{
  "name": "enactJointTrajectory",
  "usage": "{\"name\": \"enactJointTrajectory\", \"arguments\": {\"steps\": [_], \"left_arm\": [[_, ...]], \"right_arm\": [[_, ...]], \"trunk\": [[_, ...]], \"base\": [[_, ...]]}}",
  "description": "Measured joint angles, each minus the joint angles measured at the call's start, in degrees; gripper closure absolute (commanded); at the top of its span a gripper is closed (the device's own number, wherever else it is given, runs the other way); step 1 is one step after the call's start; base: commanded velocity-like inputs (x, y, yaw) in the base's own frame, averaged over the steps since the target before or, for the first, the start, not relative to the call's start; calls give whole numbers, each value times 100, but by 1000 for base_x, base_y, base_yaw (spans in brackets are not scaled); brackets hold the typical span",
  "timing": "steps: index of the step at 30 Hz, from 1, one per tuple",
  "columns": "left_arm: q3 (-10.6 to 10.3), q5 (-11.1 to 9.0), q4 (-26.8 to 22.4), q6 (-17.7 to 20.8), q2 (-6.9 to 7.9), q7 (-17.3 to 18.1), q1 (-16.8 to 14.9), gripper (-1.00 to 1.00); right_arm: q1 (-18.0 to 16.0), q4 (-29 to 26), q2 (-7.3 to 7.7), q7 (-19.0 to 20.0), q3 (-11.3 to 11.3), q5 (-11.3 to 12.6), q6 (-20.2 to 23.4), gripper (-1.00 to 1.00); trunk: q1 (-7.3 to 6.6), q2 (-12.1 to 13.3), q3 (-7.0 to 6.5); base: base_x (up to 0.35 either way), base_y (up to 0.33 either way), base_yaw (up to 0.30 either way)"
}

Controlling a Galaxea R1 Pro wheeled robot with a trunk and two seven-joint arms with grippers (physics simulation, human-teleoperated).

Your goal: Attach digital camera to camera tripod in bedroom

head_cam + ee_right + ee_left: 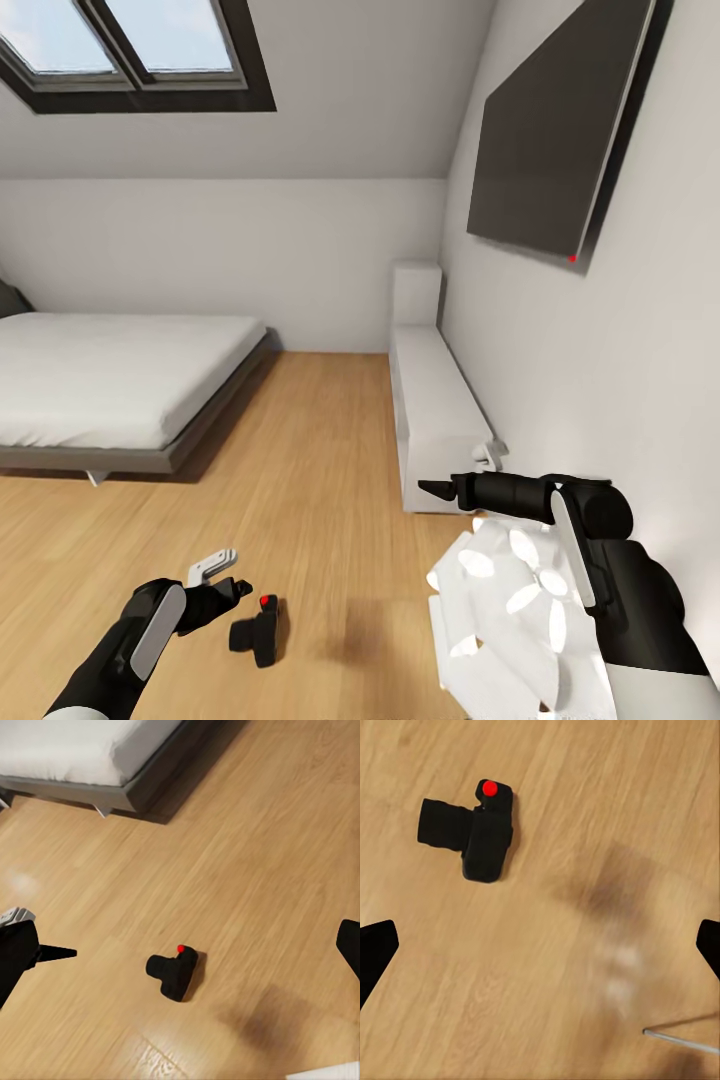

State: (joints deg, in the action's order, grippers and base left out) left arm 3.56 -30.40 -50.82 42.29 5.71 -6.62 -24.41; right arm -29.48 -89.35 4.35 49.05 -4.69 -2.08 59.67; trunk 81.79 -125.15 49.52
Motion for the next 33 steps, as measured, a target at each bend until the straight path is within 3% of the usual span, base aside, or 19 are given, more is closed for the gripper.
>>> {"name": "enactJointTrajectory", "arguments": {"steps": [5,19,33], "left_arm": [[-14,12,-11,-2,0,0,0,-100],[-24,2,-138,-9,-15,36,0,-100],[-71,-1,-271,12,-18,33,0,-100]], "right_arm": [[0,0,3,0,0,0,0,-100],[0,0,-2,0,9,2,0,-100],[1,2,-4,1,30,2,-4,-100]], "trunk": [[110,-201,90],[110,-202,90],[110,-202,90]], "base": [[0,0,0],[0,9,0],[52,250,0]]}}
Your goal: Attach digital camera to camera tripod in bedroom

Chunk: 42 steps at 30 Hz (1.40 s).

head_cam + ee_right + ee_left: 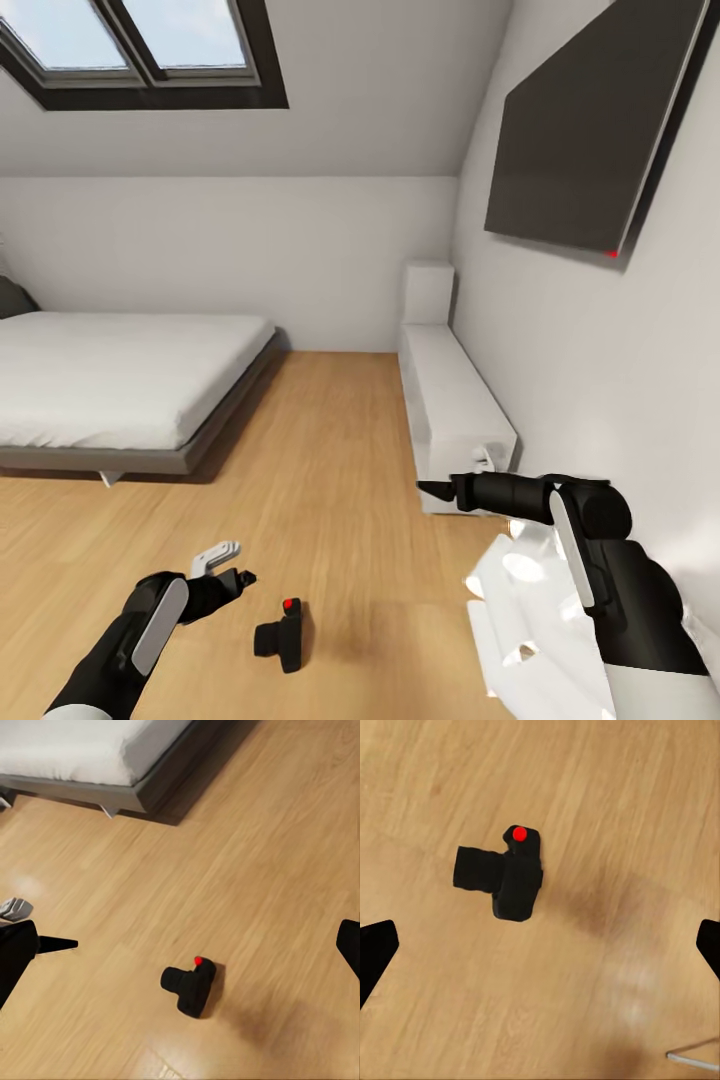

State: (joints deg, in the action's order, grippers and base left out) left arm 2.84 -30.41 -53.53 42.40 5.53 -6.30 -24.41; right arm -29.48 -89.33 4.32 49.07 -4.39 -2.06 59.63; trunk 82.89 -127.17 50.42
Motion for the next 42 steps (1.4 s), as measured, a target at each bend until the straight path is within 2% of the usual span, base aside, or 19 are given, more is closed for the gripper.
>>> {"name": "enactJointTrajectory", "arguments": {"steps": [9,28,42], "left_arm": [[-3,7,-17,-9,-7,-12,0,-100],[-1,4,-16,-12,-8,-19,0,-100],[-2,8,-17,-17,-13,-24,0,-100]], "right_arm": [[0,-1,0,-4,19,0,2,-100],[-1,-2,-1,-10,22,0,4,-100],[-1,7,-7,-10,17,0,3,-100]], "trunk": [[0,0,0],[1,0,0],[1,0,0]], "base": [[75,245,0],[10,27,0],[0,152,0]]}}
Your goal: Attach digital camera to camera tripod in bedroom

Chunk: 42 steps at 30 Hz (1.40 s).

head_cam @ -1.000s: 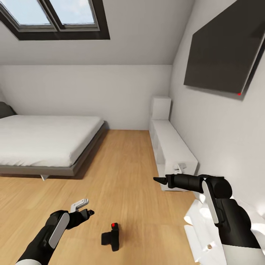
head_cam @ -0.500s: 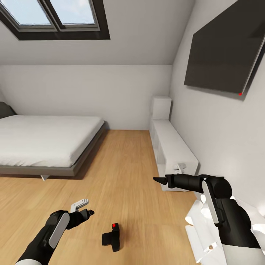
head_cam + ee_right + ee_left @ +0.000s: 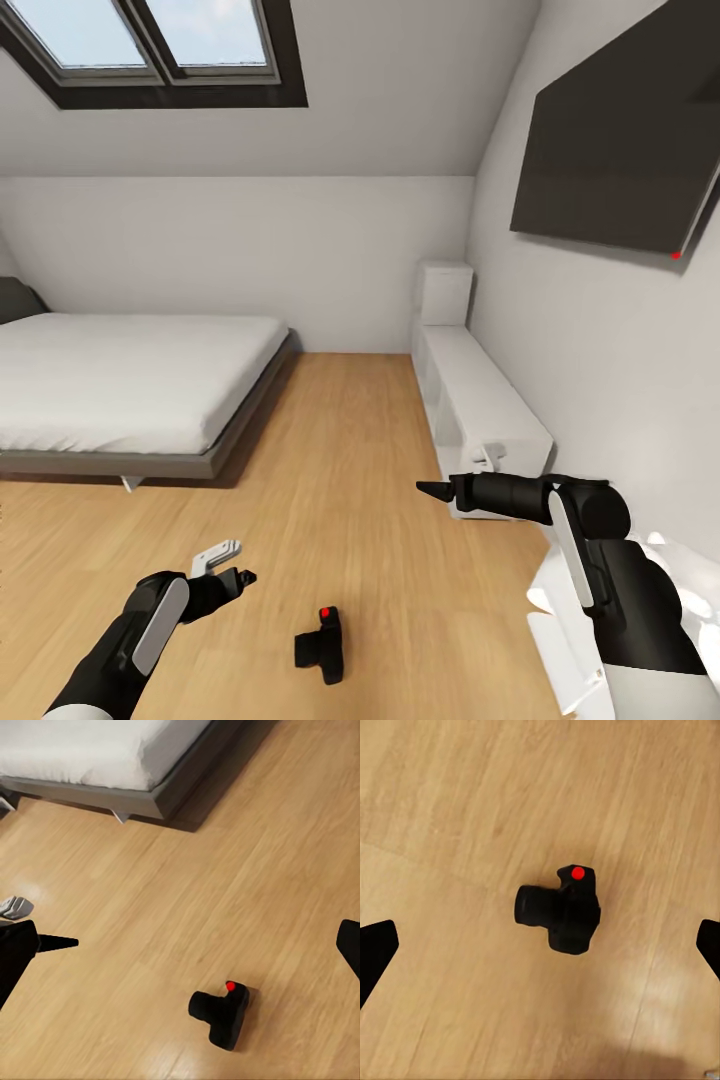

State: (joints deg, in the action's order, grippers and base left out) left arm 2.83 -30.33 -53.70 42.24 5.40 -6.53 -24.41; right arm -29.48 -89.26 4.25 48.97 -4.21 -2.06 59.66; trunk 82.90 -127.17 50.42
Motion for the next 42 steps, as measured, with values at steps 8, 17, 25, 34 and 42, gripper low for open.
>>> {"name": "enactJointTrajectory", "arguments": {"steps": [8,17,25,34,42], "left_arm": [[4,0,-6,-7,-4,-2,0,-100],[6,1,-9,-4,-10,0,0,-100],[5,2,-7,-5,-13,0,-1,-100],[5,2,-8,-4,-14,0,-1,-100],[10,1,-9,-5,-13,-4,0,-100]], "right_arm": [[0,-6,-9,-1,-32,0,1,-100],[0,4,-22,-7,-5,0,1,-100],[1,-1,-19,-9,10,-5,2,-100],[1,-1,-28,-9,12,-8,2,-100],[0,0,-43,-9,14,-8,1,-100]], "trunk": [[0,0,0],[0,0,0],[0,0,0],[0,0,0],[0,0,0]], "base": [[0,22,0],[0,1,-4],[0,0,-157],[0,0,-228],[0,0,-58]]}}
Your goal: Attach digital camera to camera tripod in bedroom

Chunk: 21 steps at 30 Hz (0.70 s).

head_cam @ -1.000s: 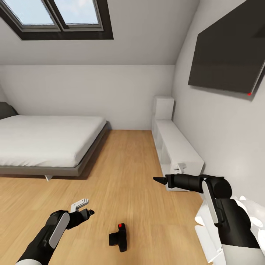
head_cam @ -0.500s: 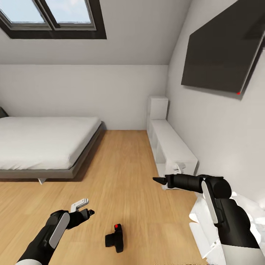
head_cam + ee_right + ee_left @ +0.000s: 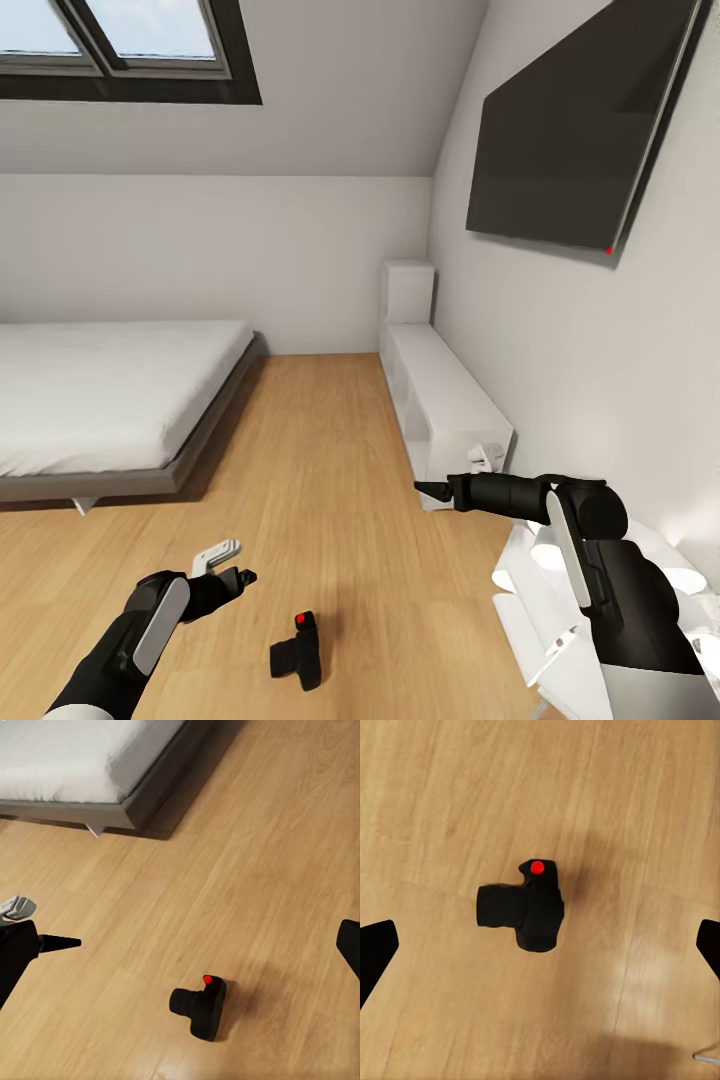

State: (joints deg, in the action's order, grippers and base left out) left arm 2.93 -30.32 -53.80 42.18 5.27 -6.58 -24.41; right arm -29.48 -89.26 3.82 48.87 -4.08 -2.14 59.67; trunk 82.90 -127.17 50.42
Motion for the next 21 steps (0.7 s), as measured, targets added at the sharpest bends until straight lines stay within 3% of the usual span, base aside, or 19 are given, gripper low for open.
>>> {"name": "enactJointTrajectory", "arguments": {"steps": [14,17,21], "left_arm": [[21,8,8,-3,-8,-52,0,-100],[23,3,10,1,-9,-126,0,-100],[23,1,9,2,-9,-161,0,-100]], "right_arm": [[0,3,-22,8,2,5,0,-100],[0,27,-42,8,77,7,0,-100],[0,47,-54,-16,390,-7,3,-100]], "trunk": [[0,0,0],[0,0,0],[0,0,0]], "base": [[0,0,-5],[0,0,0],[0,0,0]]}}
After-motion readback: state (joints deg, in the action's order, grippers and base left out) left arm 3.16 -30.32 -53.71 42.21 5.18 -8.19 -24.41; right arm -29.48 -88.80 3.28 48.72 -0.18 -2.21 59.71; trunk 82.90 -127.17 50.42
